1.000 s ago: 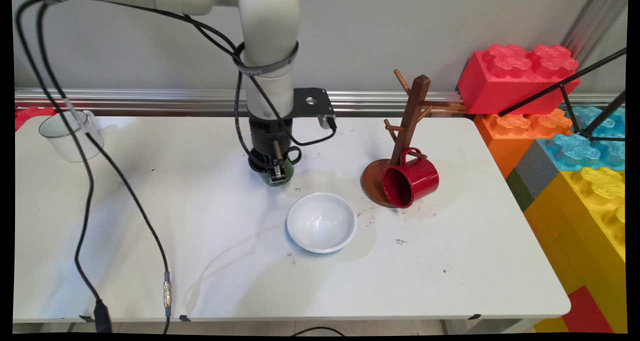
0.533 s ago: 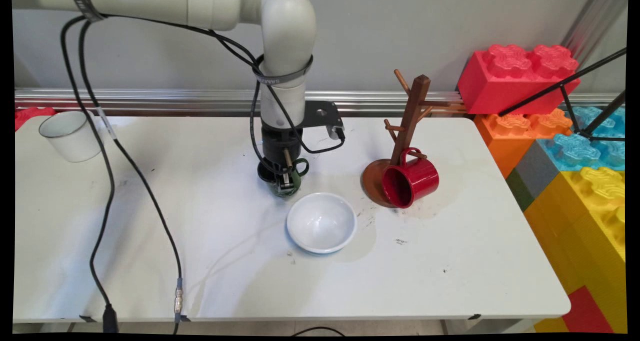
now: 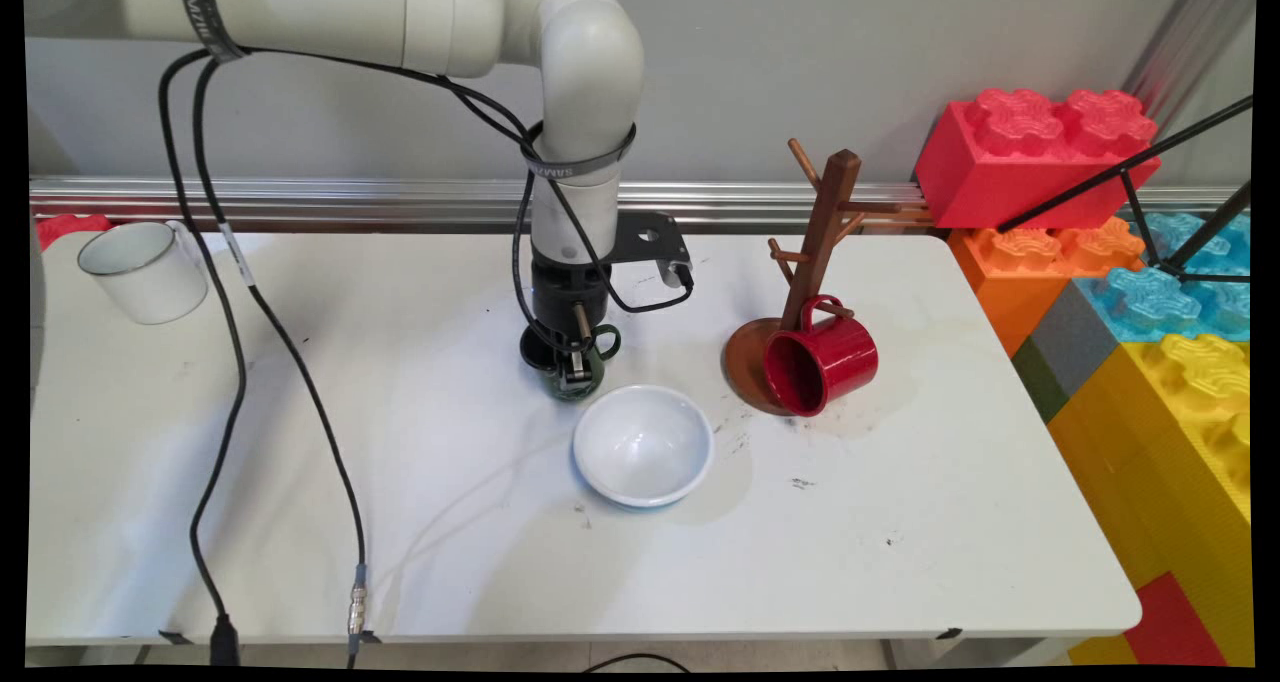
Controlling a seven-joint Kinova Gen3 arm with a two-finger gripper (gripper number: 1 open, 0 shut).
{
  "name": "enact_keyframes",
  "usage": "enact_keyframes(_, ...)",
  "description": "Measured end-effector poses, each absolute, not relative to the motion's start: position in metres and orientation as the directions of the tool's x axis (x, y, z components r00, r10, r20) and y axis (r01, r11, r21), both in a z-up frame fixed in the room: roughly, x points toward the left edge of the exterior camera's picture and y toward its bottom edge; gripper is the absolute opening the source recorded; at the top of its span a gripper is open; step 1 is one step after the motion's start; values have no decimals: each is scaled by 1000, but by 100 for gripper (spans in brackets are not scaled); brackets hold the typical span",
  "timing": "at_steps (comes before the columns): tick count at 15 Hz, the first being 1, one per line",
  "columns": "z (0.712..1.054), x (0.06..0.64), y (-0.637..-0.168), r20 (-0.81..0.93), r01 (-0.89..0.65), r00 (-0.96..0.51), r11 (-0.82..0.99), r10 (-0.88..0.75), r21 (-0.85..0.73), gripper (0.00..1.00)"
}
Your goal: Place the picked object on the table
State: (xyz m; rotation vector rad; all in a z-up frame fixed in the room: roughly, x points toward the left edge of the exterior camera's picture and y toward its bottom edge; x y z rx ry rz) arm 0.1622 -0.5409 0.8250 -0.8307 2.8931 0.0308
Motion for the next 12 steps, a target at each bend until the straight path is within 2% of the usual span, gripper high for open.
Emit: enact_keyframes(12,810,164,-551,-135,-532,-838,847,-528,-10,0)
